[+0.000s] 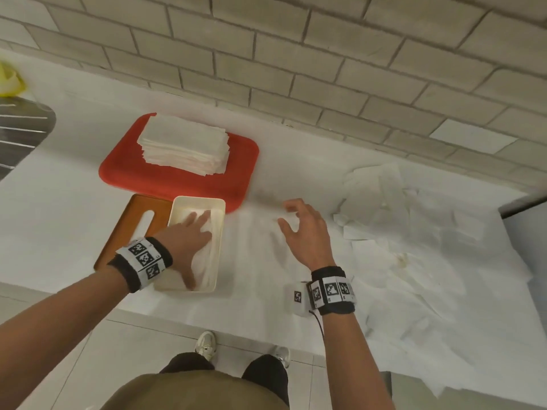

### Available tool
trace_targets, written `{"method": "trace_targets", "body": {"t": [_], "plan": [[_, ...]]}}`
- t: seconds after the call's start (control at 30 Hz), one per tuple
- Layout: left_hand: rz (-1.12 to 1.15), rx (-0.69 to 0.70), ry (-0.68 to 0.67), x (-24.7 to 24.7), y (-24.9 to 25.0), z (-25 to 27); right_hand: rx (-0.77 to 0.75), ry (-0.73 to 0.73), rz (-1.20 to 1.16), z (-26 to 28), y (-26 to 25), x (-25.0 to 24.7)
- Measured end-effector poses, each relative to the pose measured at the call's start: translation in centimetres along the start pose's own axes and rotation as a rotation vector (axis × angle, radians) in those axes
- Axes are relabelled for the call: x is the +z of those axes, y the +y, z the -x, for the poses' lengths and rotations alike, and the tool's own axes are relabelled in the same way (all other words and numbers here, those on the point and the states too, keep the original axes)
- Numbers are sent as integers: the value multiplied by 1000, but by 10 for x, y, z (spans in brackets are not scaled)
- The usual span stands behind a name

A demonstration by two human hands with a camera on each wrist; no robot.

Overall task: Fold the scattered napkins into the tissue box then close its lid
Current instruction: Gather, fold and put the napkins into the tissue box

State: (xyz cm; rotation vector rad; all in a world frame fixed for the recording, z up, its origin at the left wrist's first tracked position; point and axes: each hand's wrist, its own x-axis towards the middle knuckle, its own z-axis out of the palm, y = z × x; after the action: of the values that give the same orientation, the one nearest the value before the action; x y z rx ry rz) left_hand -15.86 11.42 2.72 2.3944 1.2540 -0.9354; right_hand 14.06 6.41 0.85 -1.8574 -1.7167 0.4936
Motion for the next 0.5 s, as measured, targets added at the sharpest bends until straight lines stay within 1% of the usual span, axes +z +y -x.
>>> {"method": "trace_targets", "body": {"t": [0.03, 0.07, 0.1, 0.13, 0.2, 0.23, 0.27, 0.3, 0.37, 0.43, 0.5], "plan": [[91, -20, -13, -9, -2, 8, 43, 8, 36, -1, 25, -12], [176, -42, 7, -19, -1, 15, 96, 24, 68, -3, 51, -26], [237, -66, 74, -26, 1, 22, 162, 46, 104, -5, 78, -42], [260, -85, 189, -32, 7, 27, 233, 77, 129, -8, 104, -59], [307, -117, 491, -43, 34, 32, 379, 155, 129, -10, 156, -99], [387, -115, 620, -48, 52, 32, 441, 189, 118, -9, 179, -119], [481, -100, 702, -53, 74, 29, 490, 220, 108, -8, 200, -137], [547, -87, 734, -56, 96, 19, 531, 242, 98, -6, 218, -152], [621, -75, 709, -60, 144, -14, 589, 253, 80, -7, 240, -169], [663, -127, 620, -66, 192, -62, 612, 165, 108, -12, 244, -167], [692, -222, 474, -71, 240, -112, 635, 45, 197, -19, 240, -152]]}}
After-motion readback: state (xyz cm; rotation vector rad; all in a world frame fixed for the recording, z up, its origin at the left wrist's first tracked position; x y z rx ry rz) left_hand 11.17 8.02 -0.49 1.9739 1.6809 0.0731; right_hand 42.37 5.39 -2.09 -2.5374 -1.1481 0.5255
